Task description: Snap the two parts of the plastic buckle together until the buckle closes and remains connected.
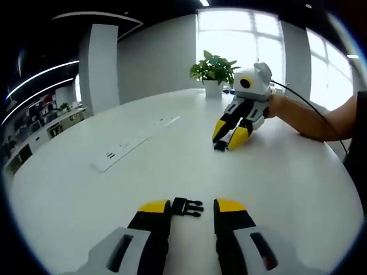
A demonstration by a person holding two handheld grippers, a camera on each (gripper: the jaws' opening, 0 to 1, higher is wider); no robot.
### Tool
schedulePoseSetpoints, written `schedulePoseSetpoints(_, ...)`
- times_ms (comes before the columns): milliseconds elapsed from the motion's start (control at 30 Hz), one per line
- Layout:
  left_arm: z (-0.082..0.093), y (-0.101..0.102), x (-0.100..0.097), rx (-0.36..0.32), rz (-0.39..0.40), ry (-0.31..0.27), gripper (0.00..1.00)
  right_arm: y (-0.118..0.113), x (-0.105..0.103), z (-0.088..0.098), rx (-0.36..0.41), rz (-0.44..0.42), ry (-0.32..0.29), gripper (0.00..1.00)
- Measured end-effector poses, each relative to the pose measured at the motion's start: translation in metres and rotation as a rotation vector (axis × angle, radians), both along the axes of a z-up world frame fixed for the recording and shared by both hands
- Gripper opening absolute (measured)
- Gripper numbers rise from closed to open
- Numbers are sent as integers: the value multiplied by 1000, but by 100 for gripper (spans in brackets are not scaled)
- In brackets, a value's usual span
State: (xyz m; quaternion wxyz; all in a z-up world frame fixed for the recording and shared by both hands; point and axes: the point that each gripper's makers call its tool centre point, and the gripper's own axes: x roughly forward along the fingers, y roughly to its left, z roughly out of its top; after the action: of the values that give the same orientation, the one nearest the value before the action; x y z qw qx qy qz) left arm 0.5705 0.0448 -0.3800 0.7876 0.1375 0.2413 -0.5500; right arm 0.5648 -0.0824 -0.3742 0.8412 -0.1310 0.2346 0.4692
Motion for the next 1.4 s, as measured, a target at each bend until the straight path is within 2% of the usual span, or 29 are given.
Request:
schedulePoseSetpoints(133, 1, -1, -1, -2, -8, 0, 27, -1, 1, 0, 4, -5, -2, 17)
schedulePoseSetpoints(333, 2, -2, 0, 12, -17, -25, 28, -1, 3, 2, 8, -5, -16, 20)
schedulePoseSetpoints(500, 1, -5, 0, 7, -20, -11, 22, -1, 1, 0, -2, 2, -12, 14)
schedulePoseSetpoints(900, -2, -8, 5, 9, -25, -19, 22, -1, -1, 2, -19, -8, -19, 12)
schedulePoseSetpoints(1100, 2, -8, 11, -8, -6, -15, 22, 3, -1, 14, 20, -8, -33, 12)
schedulePoseSetpoints(1267, 3, -9, 10, -15, 2, -6, 21, 2, 2, 11, 19, -18, -30, 12)
schedulePoseSetpoints(1400, 5, -10, 10, -6, 5, -23, 21, 2, 3, 12, 14, -21, -32, 12)
